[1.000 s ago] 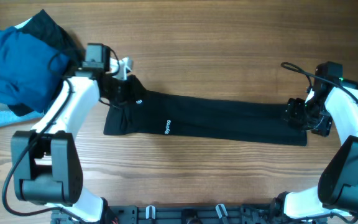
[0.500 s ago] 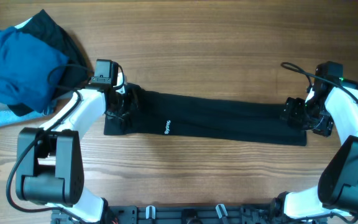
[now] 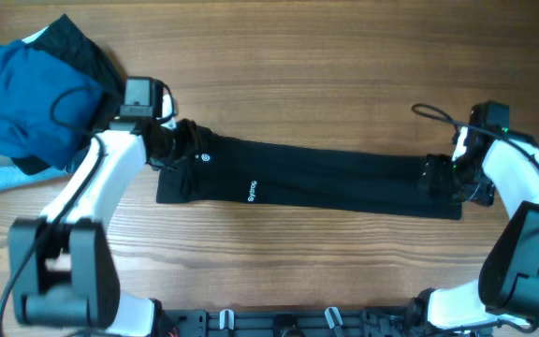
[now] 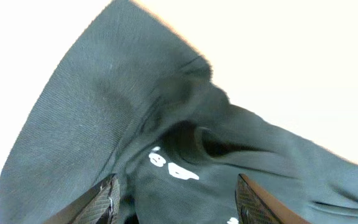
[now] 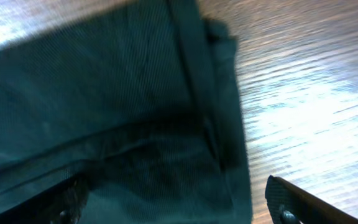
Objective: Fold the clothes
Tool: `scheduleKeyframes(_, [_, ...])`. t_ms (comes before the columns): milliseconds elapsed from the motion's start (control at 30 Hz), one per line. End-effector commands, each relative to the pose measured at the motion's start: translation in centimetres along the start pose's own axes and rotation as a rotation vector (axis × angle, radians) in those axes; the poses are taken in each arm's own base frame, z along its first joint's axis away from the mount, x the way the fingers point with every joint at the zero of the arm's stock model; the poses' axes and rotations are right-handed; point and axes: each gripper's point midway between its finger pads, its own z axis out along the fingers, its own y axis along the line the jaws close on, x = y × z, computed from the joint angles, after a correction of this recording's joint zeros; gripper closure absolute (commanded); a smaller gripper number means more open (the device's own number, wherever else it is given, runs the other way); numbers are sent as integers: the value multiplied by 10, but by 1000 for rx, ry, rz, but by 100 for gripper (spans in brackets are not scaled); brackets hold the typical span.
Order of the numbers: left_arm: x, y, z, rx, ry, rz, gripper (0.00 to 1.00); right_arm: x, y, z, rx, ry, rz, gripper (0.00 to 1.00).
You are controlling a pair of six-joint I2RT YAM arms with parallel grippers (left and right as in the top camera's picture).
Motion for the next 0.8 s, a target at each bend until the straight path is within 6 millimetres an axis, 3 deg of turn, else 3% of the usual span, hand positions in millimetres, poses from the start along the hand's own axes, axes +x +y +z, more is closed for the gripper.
scheduleKeyframes(0, [-13,-14,-35,45,-87,12,38,4,2,10,-16,-23,-59,3])
scheduleKeyframes(267, [-6,-10,-36,31,-61,4,37,8,10,30,-49,-68,-62,6])
scheduleKeyframes(433, [-5,-10,-36,30,-58,3,37,12,15,32,-79,-59,-63,12])
scheduleKeyframes(567, [-4,-10,-36,29,-56,2,37,12,19,31,-104,-59,-63,39])
scheduleKeyframes(667, [-4,-9,-36,28,-53,1,37,12,19,31,-104,-59,-35,53])
scheduleKeyframes(700, [-3,-9,-36,26,-50,0,37,10,19,31,-105,-63,-35,62])
scheduleKeyframes(767, [-2,-8,-36,24,-47,-1,37,8,19,30,-107,-71,-7,96])
